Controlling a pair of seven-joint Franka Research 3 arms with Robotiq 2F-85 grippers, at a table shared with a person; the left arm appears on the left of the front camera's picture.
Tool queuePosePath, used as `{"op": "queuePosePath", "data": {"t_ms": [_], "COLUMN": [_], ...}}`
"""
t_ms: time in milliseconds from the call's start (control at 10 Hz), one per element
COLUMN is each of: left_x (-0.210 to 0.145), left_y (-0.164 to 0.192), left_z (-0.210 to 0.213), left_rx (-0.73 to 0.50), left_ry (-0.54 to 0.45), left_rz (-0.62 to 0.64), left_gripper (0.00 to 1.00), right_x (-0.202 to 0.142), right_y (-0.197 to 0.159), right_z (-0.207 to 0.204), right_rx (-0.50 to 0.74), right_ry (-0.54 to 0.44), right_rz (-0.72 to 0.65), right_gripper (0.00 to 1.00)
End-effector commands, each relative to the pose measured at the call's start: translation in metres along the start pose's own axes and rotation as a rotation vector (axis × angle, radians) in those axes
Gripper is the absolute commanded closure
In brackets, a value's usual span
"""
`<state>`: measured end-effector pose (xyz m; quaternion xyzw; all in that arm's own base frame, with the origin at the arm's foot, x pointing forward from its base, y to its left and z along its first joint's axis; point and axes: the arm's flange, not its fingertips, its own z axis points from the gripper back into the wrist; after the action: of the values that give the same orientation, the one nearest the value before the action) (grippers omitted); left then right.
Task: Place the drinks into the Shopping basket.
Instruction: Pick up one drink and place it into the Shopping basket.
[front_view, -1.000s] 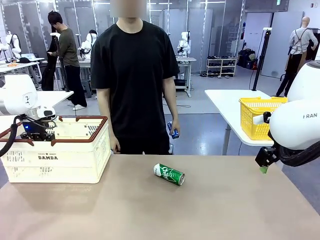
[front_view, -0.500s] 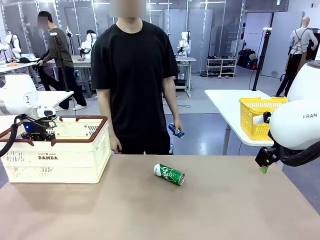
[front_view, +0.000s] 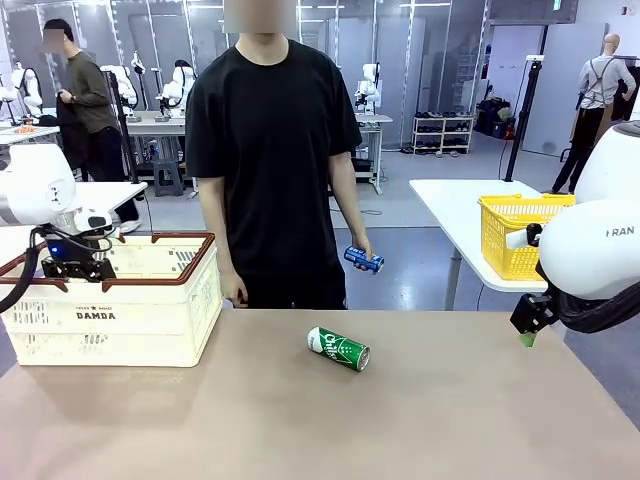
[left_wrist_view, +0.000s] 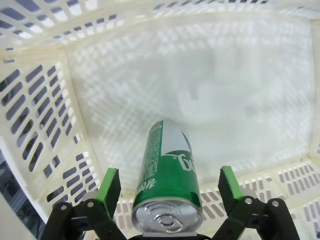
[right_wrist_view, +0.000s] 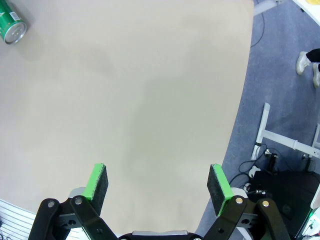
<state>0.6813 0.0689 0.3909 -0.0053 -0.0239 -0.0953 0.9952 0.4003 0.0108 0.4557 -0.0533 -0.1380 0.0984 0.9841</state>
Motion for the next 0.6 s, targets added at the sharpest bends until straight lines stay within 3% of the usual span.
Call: {"op": "queuePosePath", "data": {"t_ms": [0,500], "left_x": [-0.002,-0.007], "left_y": [-0.001,-0.004], "left_z": [0.021,0.061], "left_rx": [0.008,0.062], "left_ry": [-0.036,-0.066], "left_rz": [0.013,0.044], "left_gripper": [0.00,0.00], "right_x": [0.000,0.000], "right_y": [-0.002,-0.002], "right_z": [0.001,0.001], "right_rx": [0.000,0.000], "right_ry": [0.003,0.003], "right_rz": [0.012,0.012], "right_gripper": [0.00,0.00]}}
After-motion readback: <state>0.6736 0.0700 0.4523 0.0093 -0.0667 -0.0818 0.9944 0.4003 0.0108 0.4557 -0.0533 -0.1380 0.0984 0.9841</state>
